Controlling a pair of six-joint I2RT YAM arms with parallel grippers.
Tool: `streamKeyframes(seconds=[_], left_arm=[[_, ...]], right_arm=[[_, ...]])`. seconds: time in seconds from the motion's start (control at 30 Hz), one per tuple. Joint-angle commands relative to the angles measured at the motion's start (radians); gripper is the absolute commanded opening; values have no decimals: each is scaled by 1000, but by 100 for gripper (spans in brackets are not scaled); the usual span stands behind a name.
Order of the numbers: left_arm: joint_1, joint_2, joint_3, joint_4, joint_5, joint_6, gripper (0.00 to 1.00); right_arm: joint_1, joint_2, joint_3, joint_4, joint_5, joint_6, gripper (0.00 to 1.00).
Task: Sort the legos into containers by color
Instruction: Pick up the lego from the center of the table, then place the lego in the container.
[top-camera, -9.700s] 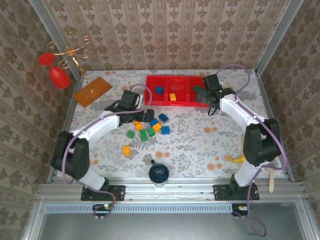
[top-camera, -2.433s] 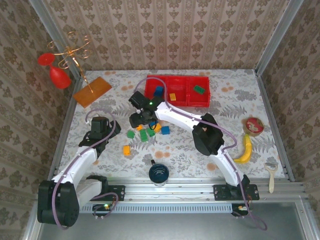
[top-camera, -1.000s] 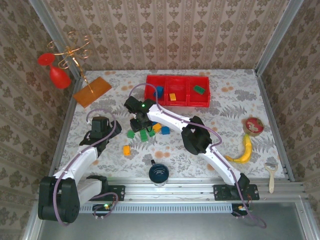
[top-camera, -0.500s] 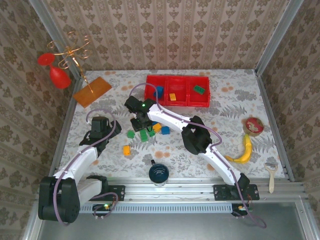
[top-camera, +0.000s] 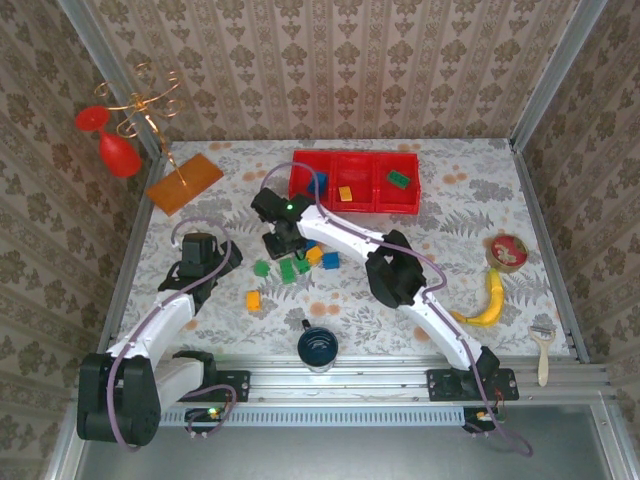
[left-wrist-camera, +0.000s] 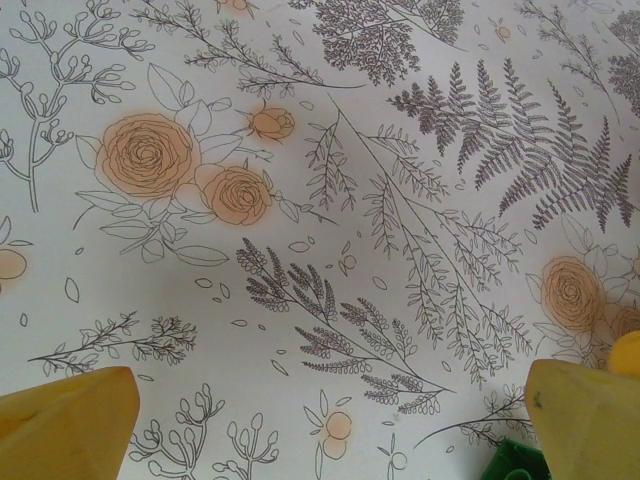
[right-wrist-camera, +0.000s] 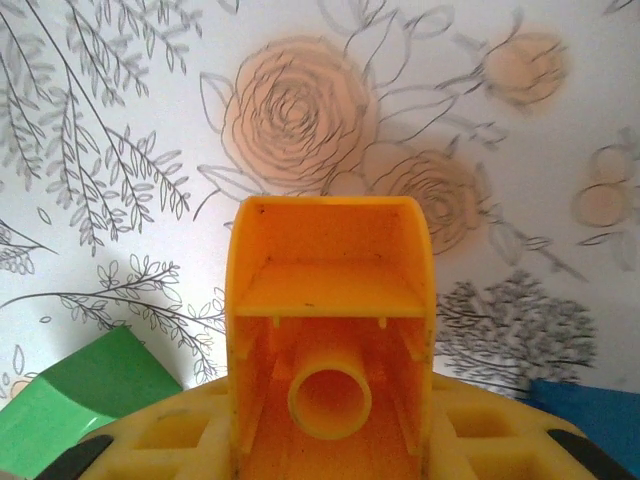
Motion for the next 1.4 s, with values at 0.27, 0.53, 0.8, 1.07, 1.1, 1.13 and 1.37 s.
streamKeyframes(seconds=[0.27,0.53,0.8,1.07,1.1,1.13,1.37], left_arm=[[10,-46,-12,-11,2,-14,100],[11,-36,-9,-4,10,-15,100],[12,-29,-4,2,20,-18,100],[11,-29,3,-3,20,-14,100],[12,-29,5,-3,20,-14,100],[13,-30,5,-3,21,-14,100],[15,-29,16,-15,34,-4,100]], right_arm=[[-137,-343,-232,114,107,7,22],[-290,-473,-414,178,138,65,22],[-378,-425,-375,164,189,44,22],[-386,-288,-187,133,260,-56,23],[-386,-267,-158,129,267,-65,24],[-386,-247,-133,123,273,-72,24],[-386,-127,14,90,302,-96,24]])
